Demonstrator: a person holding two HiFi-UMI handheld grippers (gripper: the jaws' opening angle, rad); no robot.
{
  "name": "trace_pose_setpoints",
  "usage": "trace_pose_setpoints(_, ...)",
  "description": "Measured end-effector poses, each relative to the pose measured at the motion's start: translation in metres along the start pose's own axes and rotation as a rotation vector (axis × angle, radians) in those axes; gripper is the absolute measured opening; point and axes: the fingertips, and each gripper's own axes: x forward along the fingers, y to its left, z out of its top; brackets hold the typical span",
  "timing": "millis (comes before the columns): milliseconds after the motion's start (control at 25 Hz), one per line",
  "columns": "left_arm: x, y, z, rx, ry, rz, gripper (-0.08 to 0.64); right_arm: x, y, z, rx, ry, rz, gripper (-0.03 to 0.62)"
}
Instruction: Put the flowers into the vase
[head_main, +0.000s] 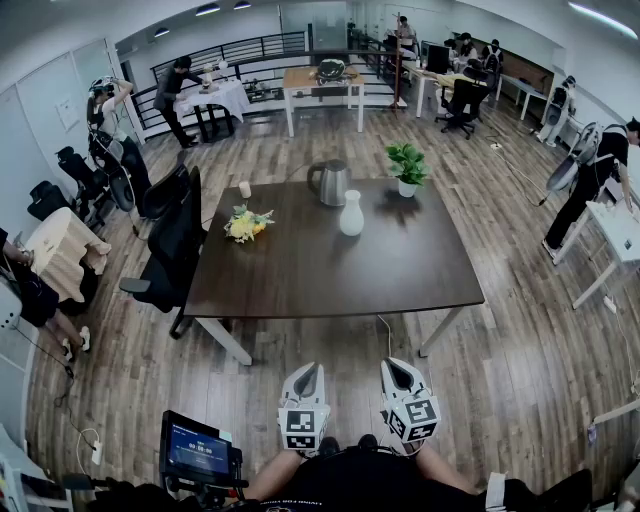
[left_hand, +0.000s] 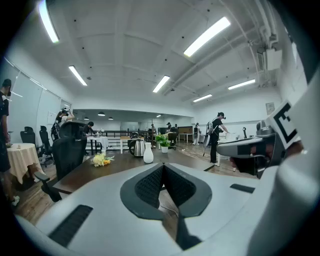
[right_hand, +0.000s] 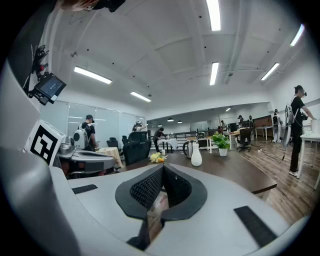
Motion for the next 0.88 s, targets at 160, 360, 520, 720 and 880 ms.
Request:
trace_pose_setpoints(160, 0.001, 0.005, -0.002, 0.000, -0.001, 0.004, 0.008, 0.004, 0.002, 0.000, -0.003, -0.001, 0.004, 0.017)
trace_pose_setpoints(360, 0.000, 0.019, -0.006, -0.005, 0.004, 0.006, 0.008, 0.015, 0.011, -0.001, -0.006, 0.001, 0.005, 0.017)
trace_pose_setpoints(520, -0.001, 0.029, -0.009, -0.002, 0.007, 0.012, 0.008, 0.020, 0.016, -0.001, 0.036, -0.010, 0.020, 0.018)
trace_pose_setpoints(720, -0.003, 0.048, -0.017, 0.001, 0.014, 0.005, 0.008, 0.032, 0.030, -0.003, 0.057, -0.027, 0.034, 0.020)
trace_pose_setpoints(880, 0.003, 0.067, -0.027, -0.001, 0.025, 0.009, 0.008, 0.045, 0.037, -0.013, 0.065, -0.009, 0.032, 0.021)
